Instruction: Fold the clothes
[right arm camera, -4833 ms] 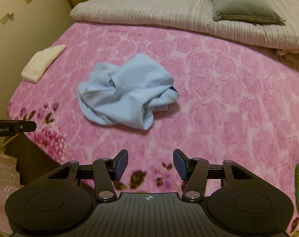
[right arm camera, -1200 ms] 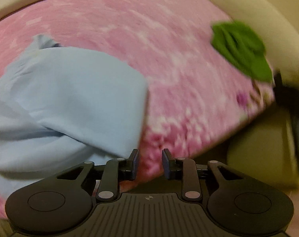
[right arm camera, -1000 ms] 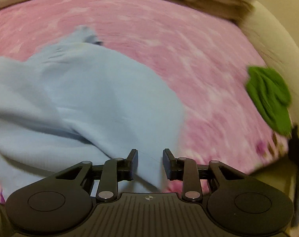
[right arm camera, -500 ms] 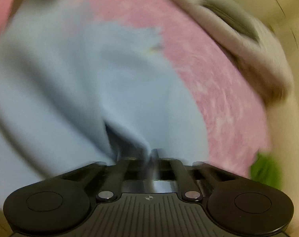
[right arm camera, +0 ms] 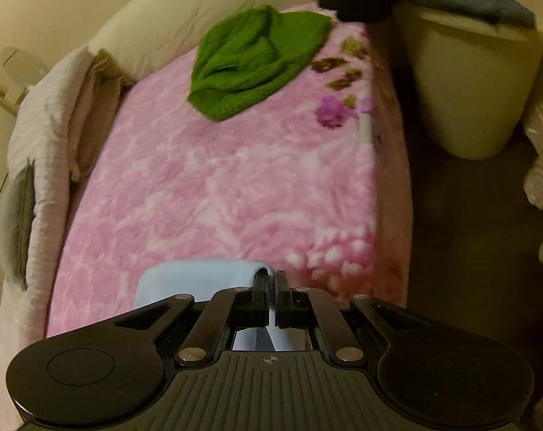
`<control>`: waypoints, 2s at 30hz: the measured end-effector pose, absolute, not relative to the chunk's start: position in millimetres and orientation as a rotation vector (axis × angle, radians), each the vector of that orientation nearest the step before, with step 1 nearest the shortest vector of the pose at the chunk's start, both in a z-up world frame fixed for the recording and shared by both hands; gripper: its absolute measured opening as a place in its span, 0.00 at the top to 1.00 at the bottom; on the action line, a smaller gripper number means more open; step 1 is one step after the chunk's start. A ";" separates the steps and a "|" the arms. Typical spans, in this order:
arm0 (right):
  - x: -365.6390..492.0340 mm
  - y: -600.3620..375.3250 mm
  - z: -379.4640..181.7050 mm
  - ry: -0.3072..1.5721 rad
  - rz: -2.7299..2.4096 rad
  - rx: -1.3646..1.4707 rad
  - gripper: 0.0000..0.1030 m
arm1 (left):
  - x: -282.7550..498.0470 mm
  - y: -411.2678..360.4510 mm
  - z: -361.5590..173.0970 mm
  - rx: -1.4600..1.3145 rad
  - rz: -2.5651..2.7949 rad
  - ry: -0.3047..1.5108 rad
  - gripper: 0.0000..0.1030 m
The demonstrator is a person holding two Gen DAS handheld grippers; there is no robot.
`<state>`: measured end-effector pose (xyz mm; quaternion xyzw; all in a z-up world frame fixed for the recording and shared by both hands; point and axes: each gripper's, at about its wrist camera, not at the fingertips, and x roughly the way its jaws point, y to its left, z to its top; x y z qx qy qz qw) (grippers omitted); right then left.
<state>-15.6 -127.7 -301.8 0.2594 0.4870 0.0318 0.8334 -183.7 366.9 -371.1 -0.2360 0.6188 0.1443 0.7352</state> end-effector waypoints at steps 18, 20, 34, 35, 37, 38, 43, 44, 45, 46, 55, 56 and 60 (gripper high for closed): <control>86.4 -12.0 -202.1 0.822 0.552 0.543 0.99 | -280.2 423.3 -278.3 -0.846 0.482 0.840 0.92; 102.0 15.2 -176.7 0.772 0.645 0.526 0.99 | -307.0 431.6 -242.6 -0.840 0.562 0.736 0.91; 133.6 85.5 -289.4 1.341 0.624 0.298 0.66 | -404.3 426.1 -275.3 -0.978 0.921 0.869 0.65; 121.3 82.7 -304.1 1.394 0.645 0.263 0.65 | -407.4 418.2 -286.8 -1.013 0.917 0.890 0.65; 97.1 73.3 -326.0 1.471 0.654 0.191 0.65 | -410.2 399.8 -303.4 -1.061 0.909 0.927 0.64; 86.0 68.4 -334.9 1.501 0.653 0.155 0.65 | -409.2 394.2 -305.0 -1.042 0.905 0.941 0.64; 44.4 57.3 -359.1 1.546 0.726 -0.057 0.65 | -402.6 367.3 -312.4 -0.922 0.884 1.009 0.59; 37.0 57.8 -364.0 1.552 0.753 -0.106 0.65 | -398.1 365.2 -313.5 -0.844 0.873 1.025 0.56; 29.4 58.3 -368.9 1.549 0.774 -0.137 0.65 | -395.1 364.8 -317.4 -0.778 0.855 1.041 0.53; 23.2 58.8 -372.0 1.544 0.791 -0.149 0.65 | -393.2 365.6 -323.5 -0.734 0.836 1.055 0.53; -1.3 84.0 -410.9 1.517 0.833 -0.085 0.61 | -384.2 395.6 -386.2 -0.717 0.687 1.043 0.67; -3.6 86.3 -412.0 1.510 0.825 -0.088 0.63 | -385.6 397.0 -387.3 -0.749 0.683 1.026 0.76; -2.6 90.8 -400.0 1.505 0.841 -0.114 0.95 | -392.5 389.4 -369.3 -0.810 0.671 0.977 0.89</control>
